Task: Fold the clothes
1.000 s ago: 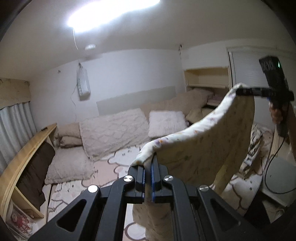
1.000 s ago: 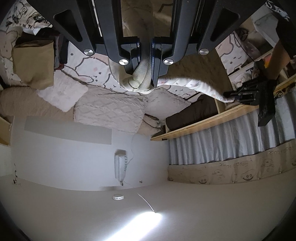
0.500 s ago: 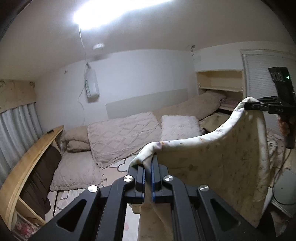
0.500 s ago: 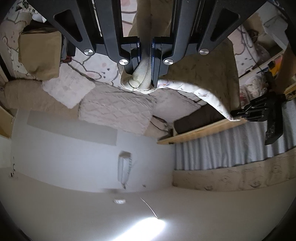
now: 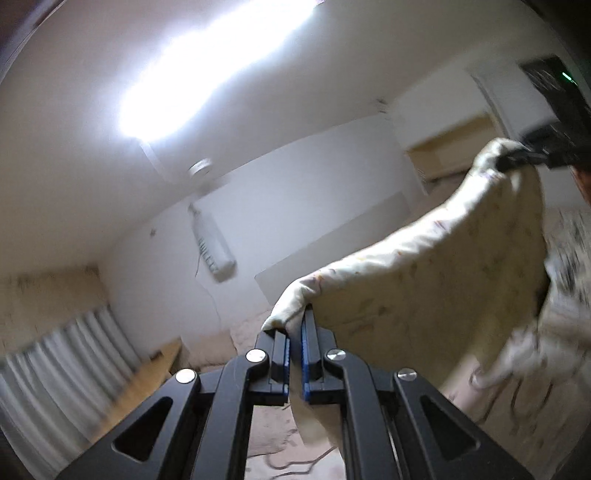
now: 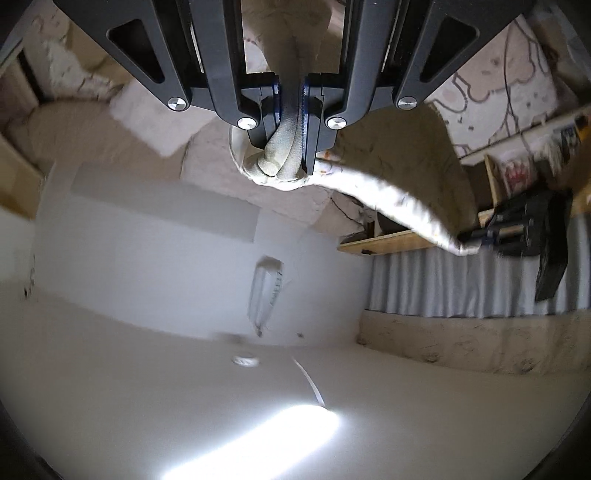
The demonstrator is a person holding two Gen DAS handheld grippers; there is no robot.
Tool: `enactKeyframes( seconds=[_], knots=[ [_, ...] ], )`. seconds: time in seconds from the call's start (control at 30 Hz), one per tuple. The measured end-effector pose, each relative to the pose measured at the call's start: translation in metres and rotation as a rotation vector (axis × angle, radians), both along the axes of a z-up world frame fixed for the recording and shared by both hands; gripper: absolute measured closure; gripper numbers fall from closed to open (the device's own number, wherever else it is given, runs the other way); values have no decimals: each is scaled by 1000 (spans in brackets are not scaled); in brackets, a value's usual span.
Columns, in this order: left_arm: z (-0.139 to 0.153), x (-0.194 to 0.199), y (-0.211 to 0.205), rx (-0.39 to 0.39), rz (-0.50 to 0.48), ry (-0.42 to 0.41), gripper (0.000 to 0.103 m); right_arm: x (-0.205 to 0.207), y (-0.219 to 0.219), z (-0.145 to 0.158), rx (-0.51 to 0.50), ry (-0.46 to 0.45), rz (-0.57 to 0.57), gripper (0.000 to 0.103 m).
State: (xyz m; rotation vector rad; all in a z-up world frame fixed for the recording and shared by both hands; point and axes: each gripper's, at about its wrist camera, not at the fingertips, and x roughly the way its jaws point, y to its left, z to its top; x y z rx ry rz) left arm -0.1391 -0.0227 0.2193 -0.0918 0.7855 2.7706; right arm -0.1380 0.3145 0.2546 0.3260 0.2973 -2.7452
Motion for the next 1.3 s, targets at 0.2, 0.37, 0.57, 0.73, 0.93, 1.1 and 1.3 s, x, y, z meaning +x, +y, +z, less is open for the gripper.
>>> enactKeyframes(
  seconds=[0.2,0.37,0.57,0.73,0.93,1.1,1.3],
  knots=[
    [-146,67,-6,-142,-73,-200,98,49,-2,-131,71,-170,79,95],
    [-323,112,-8,-140,-91,-532,98,79,4,-290,-11,-443,93,95],
    [-431,163,12,-259,-114,-714,98,111,-7,-427,78,-683,92,95],
    [-447,186,14,-321,-113,-743,98,129,-14,-443,167,-702,126,95],
    [-430,189,13,-272,-131,-757,98,137,-13,-441,205,-713,177,95],
    [-413,184,11,-202,-206,-837,98,145,0,-427,209,-690,189,95],
    [-433,170,9,-161,-227,-953,98,165,8,-465,222,-724,143,95]
  ],
)
